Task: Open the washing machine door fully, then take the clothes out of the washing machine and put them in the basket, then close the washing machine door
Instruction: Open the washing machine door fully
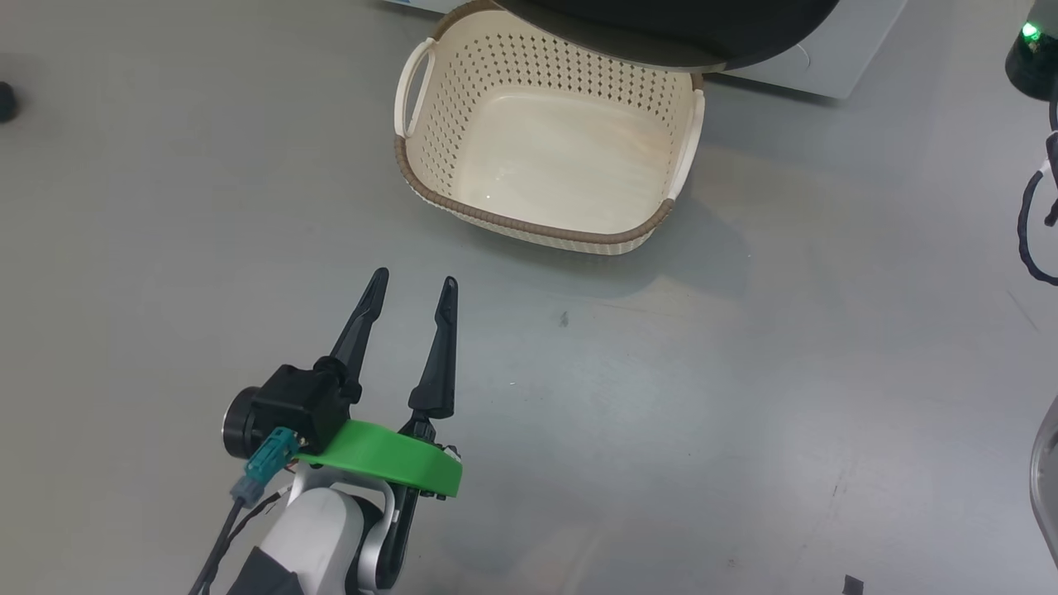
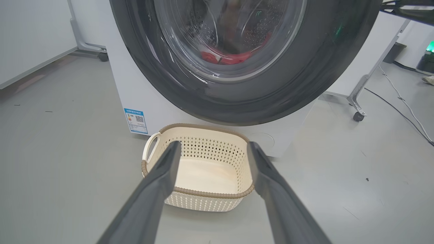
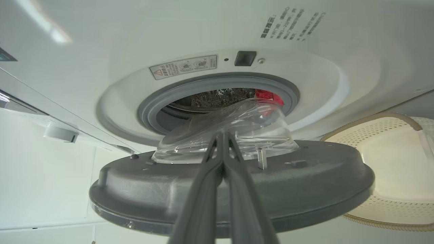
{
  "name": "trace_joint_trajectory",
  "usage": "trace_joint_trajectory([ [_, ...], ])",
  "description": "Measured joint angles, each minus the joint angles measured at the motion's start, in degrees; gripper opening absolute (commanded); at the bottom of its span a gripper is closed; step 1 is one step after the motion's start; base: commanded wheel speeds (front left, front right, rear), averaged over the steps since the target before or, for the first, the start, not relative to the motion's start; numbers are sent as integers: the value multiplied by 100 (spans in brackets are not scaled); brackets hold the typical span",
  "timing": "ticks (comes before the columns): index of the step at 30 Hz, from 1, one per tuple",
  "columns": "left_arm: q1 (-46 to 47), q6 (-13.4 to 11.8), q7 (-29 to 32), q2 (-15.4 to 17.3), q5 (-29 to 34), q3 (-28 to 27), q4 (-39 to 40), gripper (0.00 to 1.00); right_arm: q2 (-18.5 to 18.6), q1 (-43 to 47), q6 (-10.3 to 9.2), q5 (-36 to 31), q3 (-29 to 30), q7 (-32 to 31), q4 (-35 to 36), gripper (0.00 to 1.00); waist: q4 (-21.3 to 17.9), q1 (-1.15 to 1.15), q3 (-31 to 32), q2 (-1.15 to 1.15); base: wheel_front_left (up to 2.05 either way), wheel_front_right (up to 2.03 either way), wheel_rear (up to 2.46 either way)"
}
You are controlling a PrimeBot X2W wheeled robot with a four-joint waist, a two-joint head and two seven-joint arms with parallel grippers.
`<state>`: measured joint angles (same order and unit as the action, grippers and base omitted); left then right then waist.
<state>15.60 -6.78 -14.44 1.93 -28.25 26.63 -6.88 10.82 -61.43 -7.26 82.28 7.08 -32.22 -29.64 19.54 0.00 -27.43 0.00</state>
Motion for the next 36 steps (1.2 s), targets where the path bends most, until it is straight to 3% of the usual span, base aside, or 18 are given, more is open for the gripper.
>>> trace_joint_trajectory([
  [36, 1, 0, 1, -2, -2, 9, 48, 100, -107, -887, -5, 361, -23, -1044, -1819, 0, 185, 0, -68, 0, 0, 0, 0],
])
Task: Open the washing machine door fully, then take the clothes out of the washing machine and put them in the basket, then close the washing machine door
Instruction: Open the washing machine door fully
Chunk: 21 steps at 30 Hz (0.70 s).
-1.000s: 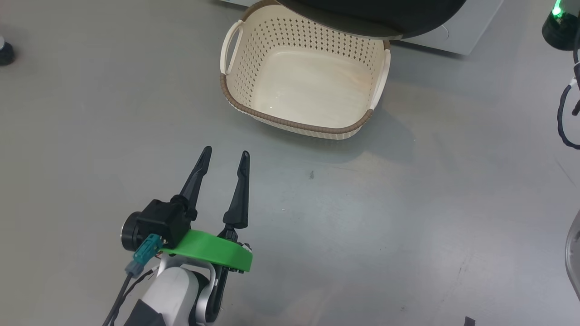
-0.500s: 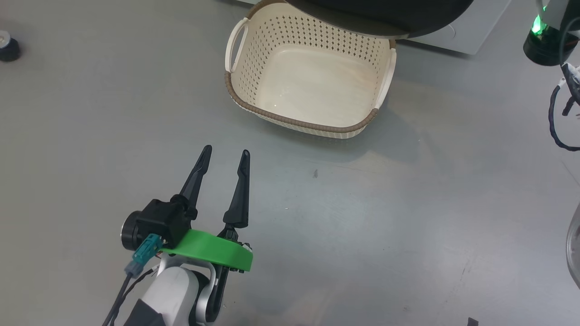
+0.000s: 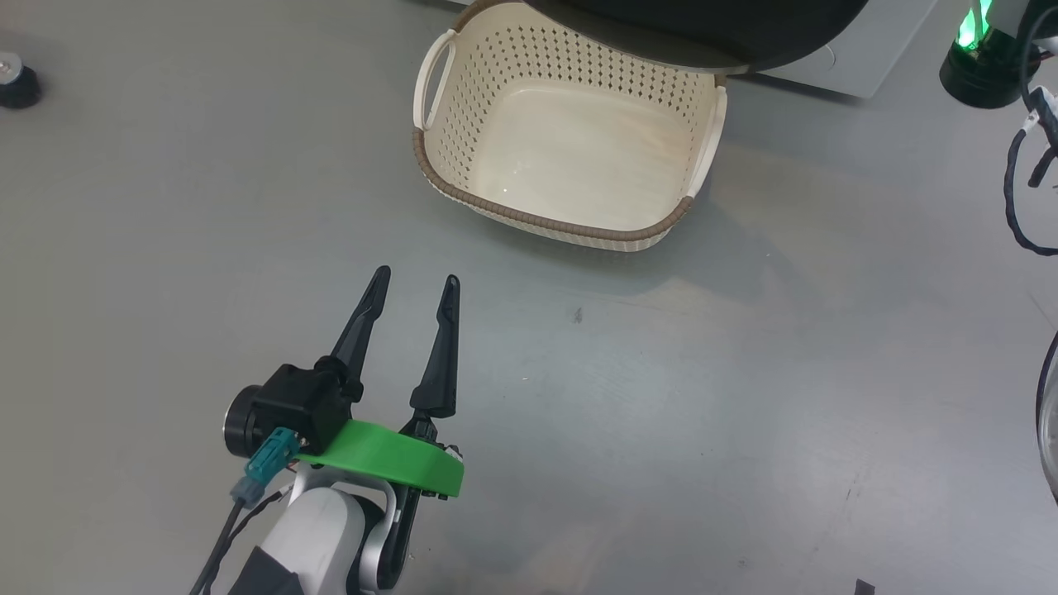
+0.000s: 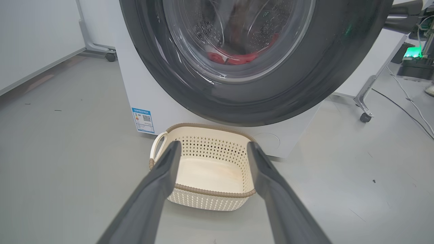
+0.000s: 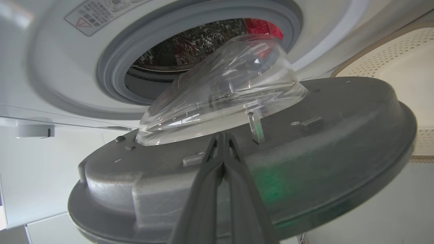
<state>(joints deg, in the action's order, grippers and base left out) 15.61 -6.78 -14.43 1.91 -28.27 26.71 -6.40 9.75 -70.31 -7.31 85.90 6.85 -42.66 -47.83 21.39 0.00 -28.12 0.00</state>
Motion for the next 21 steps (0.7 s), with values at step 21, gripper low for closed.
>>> trace_joint_trajectory([
  [21, -3, 0, -1, -1, 4, -1, -67, 100, -144, 12, 0, 181, -35, -485, -650, 0, 11, 0, 260, 0, 0, 0, 0],
])
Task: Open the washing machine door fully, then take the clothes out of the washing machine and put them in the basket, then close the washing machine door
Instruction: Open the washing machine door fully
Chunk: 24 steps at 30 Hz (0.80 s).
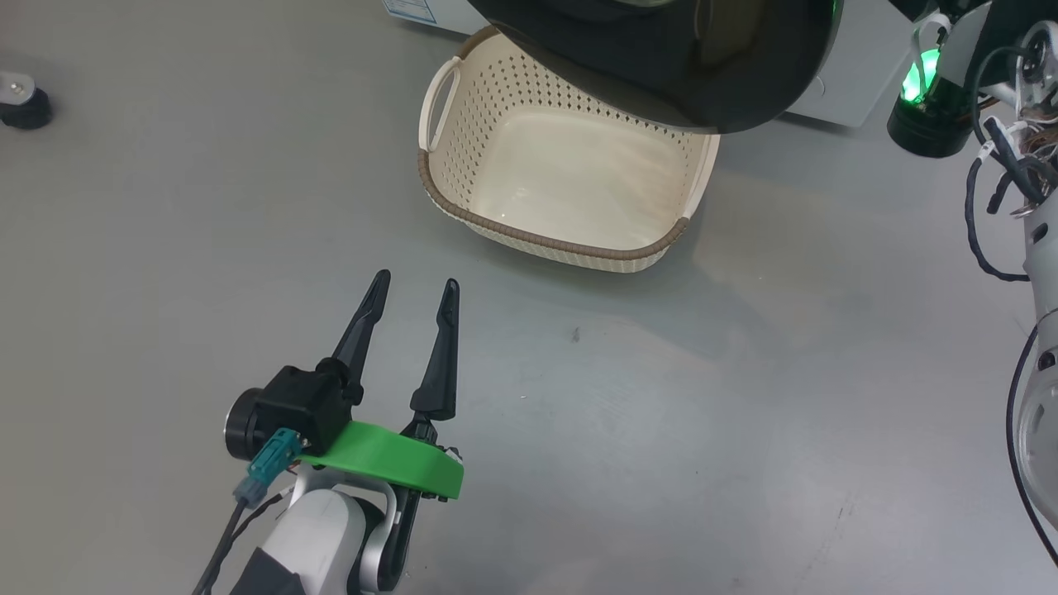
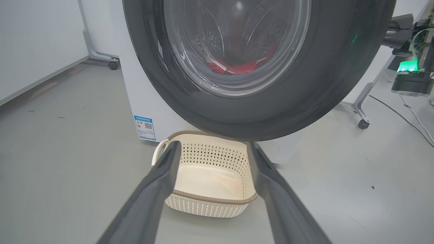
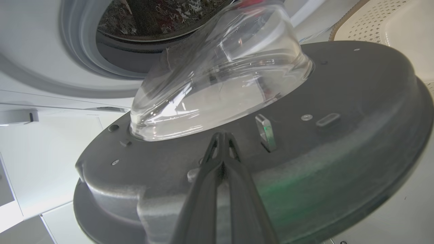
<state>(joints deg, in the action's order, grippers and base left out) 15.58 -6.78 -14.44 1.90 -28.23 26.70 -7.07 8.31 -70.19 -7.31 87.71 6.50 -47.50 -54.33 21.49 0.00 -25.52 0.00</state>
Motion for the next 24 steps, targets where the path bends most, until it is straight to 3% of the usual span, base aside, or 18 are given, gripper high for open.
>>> trace_joint_trajectory([
  [24, -10, 0, 1, 1, 110, -43, -43, 100, -272, 461, 0, -1, -315, -358, -67, 0, -70, 0, 313, 0, 0, 0, 0],
])
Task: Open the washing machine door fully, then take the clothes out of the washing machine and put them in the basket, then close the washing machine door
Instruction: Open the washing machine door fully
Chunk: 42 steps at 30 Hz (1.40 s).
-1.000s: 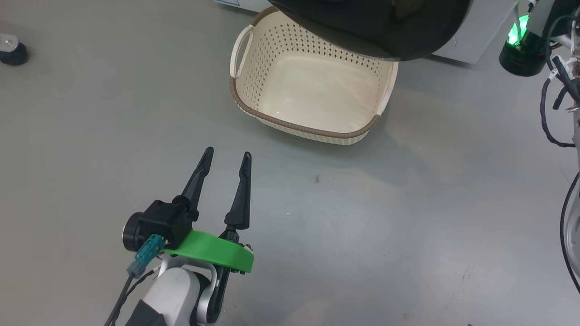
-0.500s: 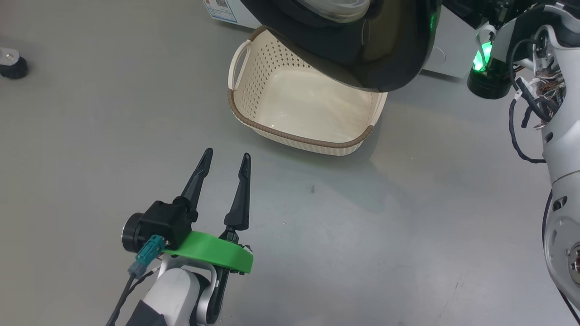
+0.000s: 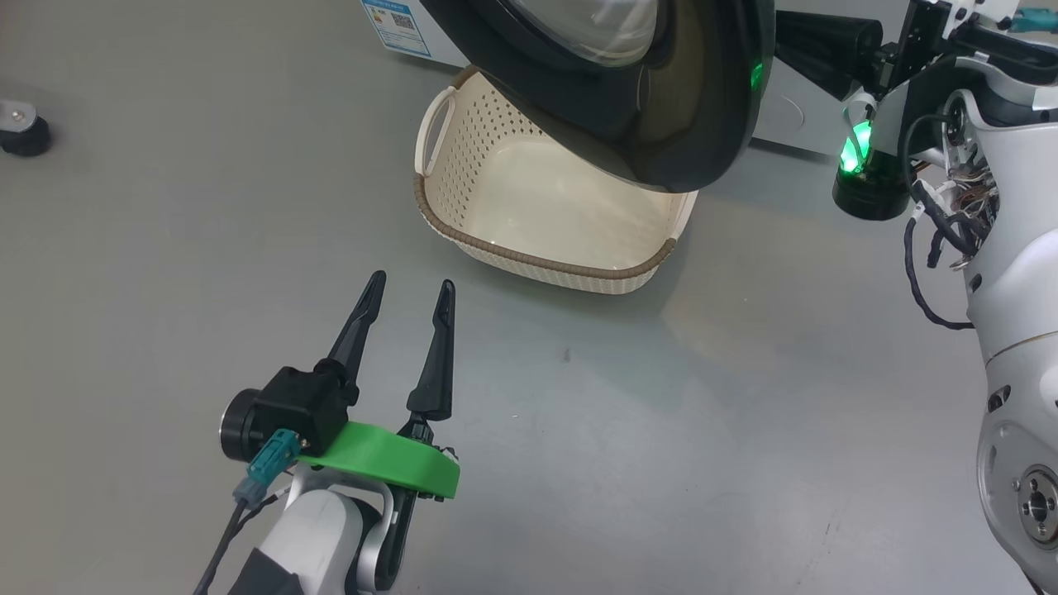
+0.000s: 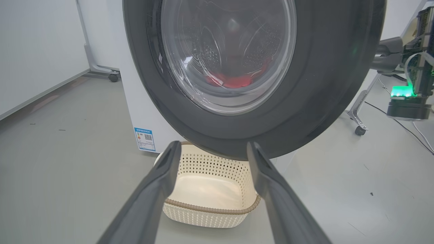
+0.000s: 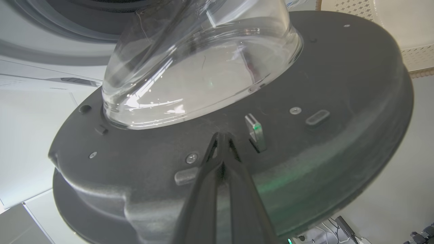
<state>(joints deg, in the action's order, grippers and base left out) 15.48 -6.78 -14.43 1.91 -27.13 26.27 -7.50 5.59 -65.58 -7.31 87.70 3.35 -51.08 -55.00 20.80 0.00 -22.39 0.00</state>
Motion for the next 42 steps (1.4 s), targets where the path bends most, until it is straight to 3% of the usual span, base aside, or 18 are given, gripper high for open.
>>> trace_joint_trajectory([
  [20, -36, 0, 0, 0, 10, 82, -105, 100, -123, 517, 0, 442, -200, -338, 4, 0, 81, 0, 272, 0, 0, 0, 0],
  [42, -157, 0, 0, 1, 9, 151, -124, 100, -116, 987, 0, 2269, -1807, -845, 472, 0, 304, 0, 426, 0, 0, 0, 0],
])
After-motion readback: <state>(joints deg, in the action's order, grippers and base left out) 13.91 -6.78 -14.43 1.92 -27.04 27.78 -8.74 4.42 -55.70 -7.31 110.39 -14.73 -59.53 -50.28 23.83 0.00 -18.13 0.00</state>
